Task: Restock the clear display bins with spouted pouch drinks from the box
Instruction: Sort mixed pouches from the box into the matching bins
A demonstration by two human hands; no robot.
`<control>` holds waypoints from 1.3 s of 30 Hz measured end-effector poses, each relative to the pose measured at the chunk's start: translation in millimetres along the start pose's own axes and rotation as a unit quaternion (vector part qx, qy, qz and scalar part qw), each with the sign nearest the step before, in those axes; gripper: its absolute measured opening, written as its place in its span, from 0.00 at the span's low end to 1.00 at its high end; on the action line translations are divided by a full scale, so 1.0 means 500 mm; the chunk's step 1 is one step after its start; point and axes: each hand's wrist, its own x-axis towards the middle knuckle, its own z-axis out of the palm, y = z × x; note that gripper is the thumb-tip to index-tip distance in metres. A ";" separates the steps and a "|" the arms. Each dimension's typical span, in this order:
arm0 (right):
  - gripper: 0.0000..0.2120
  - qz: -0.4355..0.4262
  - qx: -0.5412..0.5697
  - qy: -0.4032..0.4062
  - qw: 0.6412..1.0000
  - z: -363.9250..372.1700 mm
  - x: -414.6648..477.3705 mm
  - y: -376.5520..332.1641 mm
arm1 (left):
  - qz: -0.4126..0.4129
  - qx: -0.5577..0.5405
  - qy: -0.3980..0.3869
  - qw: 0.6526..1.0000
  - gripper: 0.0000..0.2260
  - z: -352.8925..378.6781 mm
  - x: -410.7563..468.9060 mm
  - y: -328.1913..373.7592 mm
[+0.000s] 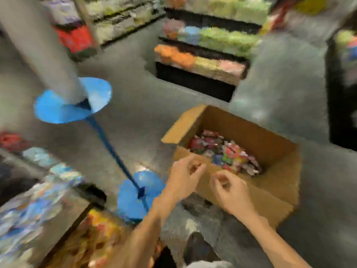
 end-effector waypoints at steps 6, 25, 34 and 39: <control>0.06 0.206 0.011 0.060 0.977 -0.121 0.082 0.233 | -0.068 0.067 -0.198 0.976 0.10 0.249 0.190 -0.046; 0.46 0.368 -0.208 -0.129 0.897 -0.025 0.553 0.888 | 0.118 0.462 -0.314 0.821 0.45 0.790 0.663 -0.426; 0.47 0.373 -0.261 -0.123 0.882 0.012 0.576 0.920 | 0.115 0.577 -0.308 0.748 0.52 0.830 0.670 -0.474; 0.48 0.319 -0.238 -0.223 0.890 0.028 0.583 0.928 | 0.125 0.560 -0.373 0.729 0.48 0.820 0.667 -0.474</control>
